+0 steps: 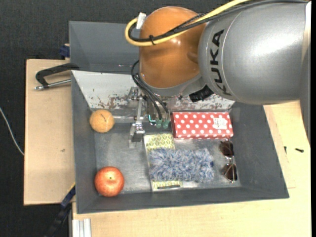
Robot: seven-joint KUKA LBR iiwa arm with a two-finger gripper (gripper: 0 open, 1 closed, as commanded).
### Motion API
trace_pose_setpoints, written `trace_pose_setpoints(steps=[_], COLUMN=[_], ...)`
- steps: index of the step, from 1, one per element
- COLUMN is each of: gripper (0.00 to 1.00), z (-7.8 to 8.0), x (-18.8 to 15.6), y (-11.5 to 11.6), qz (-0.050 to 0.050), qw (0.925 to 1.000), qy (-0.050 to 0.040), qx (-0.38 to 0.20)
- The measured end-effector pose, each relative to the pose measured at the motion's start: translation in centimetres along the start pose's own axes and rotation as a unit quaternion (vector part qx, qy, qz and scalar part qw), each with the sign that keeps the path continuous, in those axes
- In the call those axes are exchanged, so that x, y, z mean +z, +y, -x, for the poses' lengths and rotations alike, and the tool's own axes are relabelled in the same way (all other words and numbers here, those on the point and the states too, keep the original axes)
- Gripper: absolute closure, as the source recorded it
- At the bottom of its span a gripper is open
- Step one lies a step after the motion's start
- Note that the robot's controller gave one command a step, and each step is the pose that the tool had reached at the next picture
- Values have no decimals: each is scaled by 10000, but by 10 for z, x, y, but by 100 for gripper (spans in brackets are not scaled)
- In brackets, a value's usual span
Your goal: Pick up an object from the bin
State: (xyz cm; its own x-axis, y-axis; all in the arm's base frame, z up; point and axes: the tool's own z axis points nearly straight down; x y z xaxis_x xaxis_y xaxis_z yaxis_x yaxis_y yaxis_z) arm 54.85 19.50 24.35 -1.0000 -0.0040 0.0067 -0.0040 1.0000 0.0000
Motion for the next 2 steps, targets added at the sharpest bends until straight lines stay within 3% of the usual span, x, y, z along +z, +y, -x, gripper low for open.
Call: trace_pose_setpoints(steps=[1, 2], gripper=[100, 100], z=[2, 2], x=[-5, -5], y=[-2, -2], qz=[10, 10], qw=[10000, 10000], qy=[-43, -43], qx=[20, 21])
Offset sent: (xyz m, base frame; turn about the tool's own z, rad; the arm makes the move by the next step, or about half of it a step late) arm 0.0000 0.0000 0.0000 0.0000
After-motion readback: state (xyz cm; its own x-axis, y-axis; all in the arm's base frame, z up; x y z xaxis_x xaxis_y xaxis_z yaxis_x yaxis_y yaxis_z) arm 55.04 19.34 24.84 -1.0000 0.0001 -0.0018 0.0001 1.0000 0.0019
